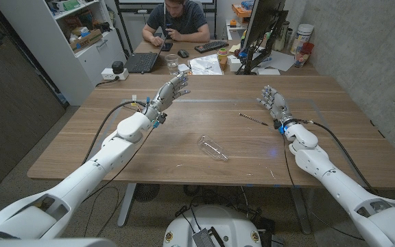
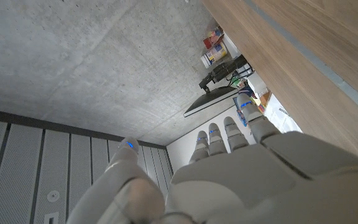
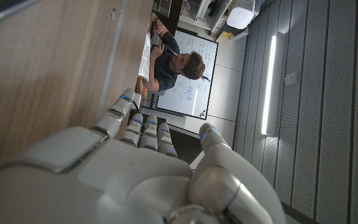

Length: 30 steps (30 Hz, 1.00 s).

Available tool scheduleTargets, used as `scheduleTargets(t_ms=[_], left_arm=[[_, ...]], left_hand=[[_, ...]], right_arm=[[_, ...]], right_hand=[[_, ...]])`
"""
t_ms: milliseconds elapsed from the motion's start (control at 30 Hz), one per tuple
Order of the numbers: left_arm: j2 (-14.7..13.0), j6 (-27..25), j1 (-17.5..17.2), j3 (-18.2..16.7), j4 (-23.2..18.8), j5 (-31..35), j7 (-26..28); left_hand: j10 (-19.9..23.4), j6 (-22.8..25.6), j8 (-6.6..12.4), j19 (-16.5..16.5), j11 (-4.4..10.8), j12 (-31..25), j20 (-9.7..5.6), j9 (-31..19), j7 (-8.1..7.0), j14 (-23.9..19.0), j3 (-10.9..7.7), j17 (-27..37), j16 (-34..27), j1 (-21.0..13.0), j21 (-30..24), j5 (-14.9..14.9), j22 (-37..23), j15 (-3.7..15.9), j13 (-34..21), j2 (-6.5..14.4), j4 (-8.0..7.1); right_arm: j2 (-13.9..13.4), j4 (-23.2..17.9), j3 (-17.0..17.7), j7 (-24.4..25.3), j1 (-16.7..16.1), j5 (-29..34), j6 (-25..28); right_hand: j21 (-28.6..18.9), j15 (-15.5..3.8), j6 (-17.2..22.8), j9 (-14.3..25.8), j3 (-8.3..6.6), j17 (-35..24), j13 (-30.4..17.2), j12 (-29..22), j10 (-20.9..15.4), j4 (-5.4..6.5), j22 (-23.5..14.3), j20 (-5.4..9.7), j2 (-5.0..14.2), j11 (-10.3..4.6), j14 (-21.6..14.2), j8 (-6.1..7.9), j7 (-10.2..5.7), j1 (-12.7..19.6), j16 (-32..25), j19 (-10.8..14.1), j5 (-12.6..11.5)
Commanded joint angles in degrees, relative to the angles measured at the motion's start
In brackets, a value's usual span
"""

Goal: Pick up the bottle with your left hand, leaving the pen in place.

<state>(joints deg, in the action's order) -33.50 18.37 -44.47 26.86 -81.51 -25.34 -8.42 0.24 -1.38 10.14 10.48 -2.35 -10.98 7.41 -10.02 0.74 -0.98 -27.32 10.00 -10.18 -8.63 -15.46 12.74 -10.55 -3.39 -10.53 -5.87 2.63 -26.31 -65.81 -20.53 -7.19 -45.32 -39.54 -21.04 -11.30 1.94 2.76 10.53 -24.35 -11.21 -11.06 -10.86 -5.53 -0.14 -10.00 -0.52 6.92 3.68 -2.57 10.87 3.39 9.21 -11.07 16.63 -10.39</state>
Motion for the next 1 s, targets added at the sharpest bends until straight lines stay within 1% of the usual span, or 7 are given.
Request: scheduleTargets(t_ms=[33, 167, 300, 400, 600, 900, 1000], left_arm=[[-3.63, 2.58, 1.42, 3.17, -7.56, 7.25, -1.58], [-4.25, 3.45, 1.55, 3.38, -9.0, 6.86, -3.71], [-4.73, 4.6, 1.45, 3.59, -10.42, 6.8, -5.44], [-5.1, 6.64, 1.58, 3.87, -11.06, 7.47, -6.94], [-6.93, 8.62, 1.29, 3.54, -14.78, 9.9, -8.32], [-10.78, 4.31, 1.08, 2.18, -20.38, 11.52, -9.34], [-10.65, 5.86, 1.75, 2.33, -19.35, 10.51, -11.07]], left_hand=[[-0.53, -0.74, -0.08, -0.53, -0.04, 0.17, 0.03, -0.11, 0.01, 0.5, 0.14, 0.2, 0.07, -1.03, 0.16, 0.42, -0.27, -0.36, -0.25, -0.22, 0.53], [-0.72, -1.1, -0.08, -0.58, -0.03, 0.15, 0.14, -0.12, 0.11, 0.65, 0.39, 0.22, 0.04, -1.38, 0.25, 0.57, -0.28, -0.39, -0.26, -0.77, 0.9], [-1.34, -1.92, 0.1, 0.91, -0.01, 0.04, 2.14, -0.14, -0.75, 0.87, 1.25, 0.25, -0.15, -2.71, -0.01, 1.21, -0.31, -0.49, -0.29, -2.42, 2.14], [-1.34, -1.96, 0.19, 1.57, 0.06, -0.06, 2.4, -0.14, -1.08, 0.86, 1.43, 0.25, -0.21, -3.17, -0.15, 1.43, -0.3, -0.48, -0.29, -2.67, 2.48], [-0.63, -0.68, 0.85, 0.67, 0.34, -0.57, -1.7, -0.17, 0.02, 0.61, 1.64, 0.21, -0.4, -5.53, 0.68, 2.26, -0.27, 0.14, -0.29, -2.54, 3.72], [0.2, -1.28, 0.64, 0.74, 0.97, -0.91, -1.04, -0.19, 2.24, 0.44, 2.04, 0.2, -0.45, -7.39, 0.97, 2.76, -0.26, 0.24, -0.33, -3.01, 4.8], [0.0, -1.94, 0.5, 0.45, 1.3, -0.84, -1.27, -0.21, 2.89, 0.76, 2.24, 0.2, -0.33, -8.41, 1.23, 2.99, -0.25, 0.28, -0.36, -3.29, 5.36]], right_arm=[[0.34, 0.94, 0.0, -0.13, 0.03, -0.15, -0.38], [0.58, 1.07, -0.07, -0.19, 0.18, -0.14, -0.53], [0.66, 1.03, -0.12, -0.14, 0.37, -0.06, -0.53], [0.76, 1.14, -0.14, -0.06, 0.44, 0.02, -0.68], [0.82, 1.21, 0.04, -0.25, 0.32, -0.26, -0.89], [0.4, -0.18, 0.35, -0.01, -0.58, -0.28, -1.39], [0.33, -0.68, 0.46, 0.35, -0.98, -0.4, -1.26]], right_hand=[[-0.38, 0.1, -0.11, 0.26, -0.05, -0.2, -0.15, -0.48, -0.29, 0.28, -0.15, -0.15, -0.15, 0.1, -0.22, 0.22, 0.62, -0.25, -0.31, 0.43, -0.24], [-0.37, 0.04, -0.11, 0.26, 0.01, -0.2, -0.15, -0.48, -0.3, 0.33, -0.15, -0.09, -0.22, 0.16, -0.21, 0.22, 0.57, -0.36, -0.31, 0.42, -0.25], [-0.36, 0.05, -0.12, 0.26, 0.05, -0.2, -0.15, -0.49, -0.32, 0.37, -0.15, -0.12, -0.28, 0.12, -0.21, 0.22, 0.57, -0.44, -0.31, 0.39, -0.26], [-0.37, 0.06, -0.11, 0.26, 0.08, -0.2, -0.15, -0.5, -0.34, 0.4, -0.15, -0.12, -0.31, 0.17, -0.22, 0.22, 0.62, -0.5, -0.31, 0.41, -0.27], [-0.36, 0.07, -0.1, 0.26, 0.15, -0.2, -0.15, -0.5, -0.35, 0.48, -0.15, -0.07, -0.38, 0.17, -0.21, 0.23, 0.64, -0.64, -0.3, 0.38, -0.28], [-0.37, 0.04, -0.07, 0.26, 0.26, -0.22, -0.15, -0.5, -0.36, 0.63, -0.15, -0.09, -0.45, 0.1, -0.22, 0.25, 0.63, -0.88, -0.32, 0.41, -0.3], [-0.37, 0.02, -0.06, 0.26, 0.3, -0.23, -0.15, -0.51, -0.37, 0.69, -0.15, -0.11, -0.47, 0.03, -0.22, 0.25, 0.64, -0.96, -0.32, 0.42, -0.31]])
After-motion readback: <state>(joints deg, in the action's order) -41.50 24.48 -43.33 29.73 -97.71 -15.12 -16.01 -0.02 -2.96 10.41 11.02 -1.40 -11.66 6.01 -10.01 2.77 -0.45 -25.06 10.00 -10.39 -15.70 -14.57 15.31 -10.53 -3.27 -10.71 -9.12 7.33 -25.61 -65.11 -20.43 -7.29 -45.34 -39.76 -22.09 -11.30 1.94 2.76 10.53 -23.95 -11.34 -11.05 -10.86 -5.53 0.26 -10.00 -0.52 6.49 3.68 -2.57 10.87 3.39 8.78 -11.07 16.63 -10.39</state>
